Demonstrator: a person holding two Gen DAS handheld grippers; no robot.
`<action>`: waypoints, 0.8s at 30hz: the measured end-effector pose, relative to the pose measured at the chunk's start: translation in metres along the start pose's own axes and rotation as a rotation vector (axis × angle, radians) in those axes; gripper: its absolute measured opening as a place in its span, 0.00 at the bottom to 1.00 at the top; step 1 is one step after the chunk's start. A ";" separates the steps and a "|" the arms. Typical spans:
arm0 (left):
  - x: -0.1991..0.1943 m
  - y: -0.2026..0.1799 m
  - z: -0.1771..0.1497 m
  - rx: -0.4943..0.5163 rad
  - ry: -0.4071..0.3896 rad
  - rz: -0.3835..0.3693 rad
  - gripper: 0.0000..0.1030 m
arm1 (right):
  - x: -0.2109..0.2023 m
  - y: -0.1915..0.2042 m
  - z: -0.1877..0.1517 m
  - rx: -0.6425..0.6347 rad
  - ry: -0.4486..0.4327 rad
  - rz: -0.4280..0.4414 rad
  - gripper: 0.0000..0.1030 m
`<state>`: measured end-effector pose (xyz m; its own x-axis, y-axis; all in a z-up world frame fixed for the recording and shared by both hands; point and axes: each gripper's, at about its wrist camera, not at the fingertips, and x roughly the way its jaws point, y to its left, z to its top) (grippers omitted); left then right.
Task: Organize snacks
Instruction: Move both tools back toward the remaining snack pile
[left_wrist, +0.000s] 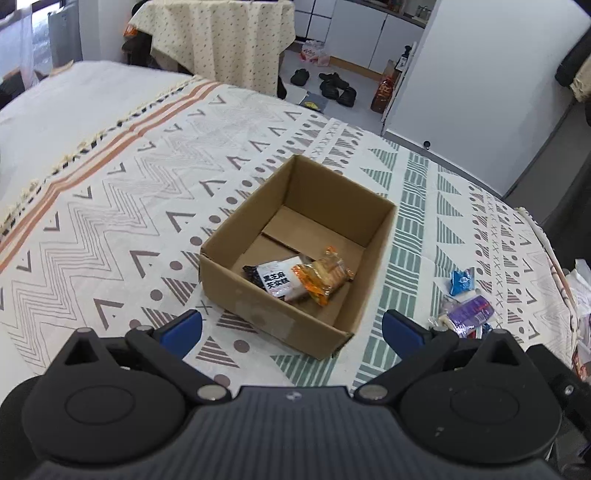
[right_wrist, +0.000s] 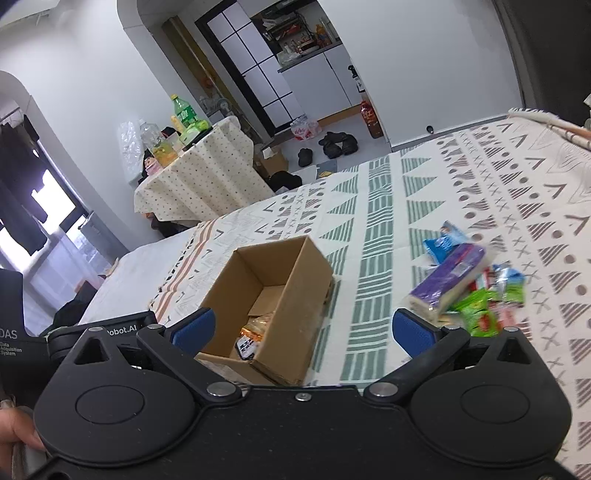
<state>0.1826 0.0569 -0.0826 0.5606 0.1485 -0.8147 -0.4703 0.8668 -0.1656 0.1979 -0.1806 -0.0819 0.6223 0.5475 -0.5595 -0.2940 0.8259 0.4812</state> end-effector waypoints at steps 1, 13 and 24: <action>-0.003 -0.003 -0.002 0.007 -0.004 -0.006 1.00 | -0.003 -0.002 0.001 -0.001 -0.002 -0.009 1.00; -0.024 -0.037 -0.018 0.040 -0.012 -0.044 1.00 | -0.040 -0.033 0.014 0.012 -0.019 0.016 1.00; -0.017 -0.061 -0.035 0.064 0.005 -0.082 1.00 | -0.043 -0.069 0.017 0.079 -0.010 -0.061 1.00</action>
<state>0.1777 -0.0156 -0.0779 0.5920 0.0732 -0.8026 -0.3786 0.9044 -0.1967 0.2039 -0.2632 -0.0793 0.6449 0.4948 -0.5825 -0.1977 0.8442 0.4982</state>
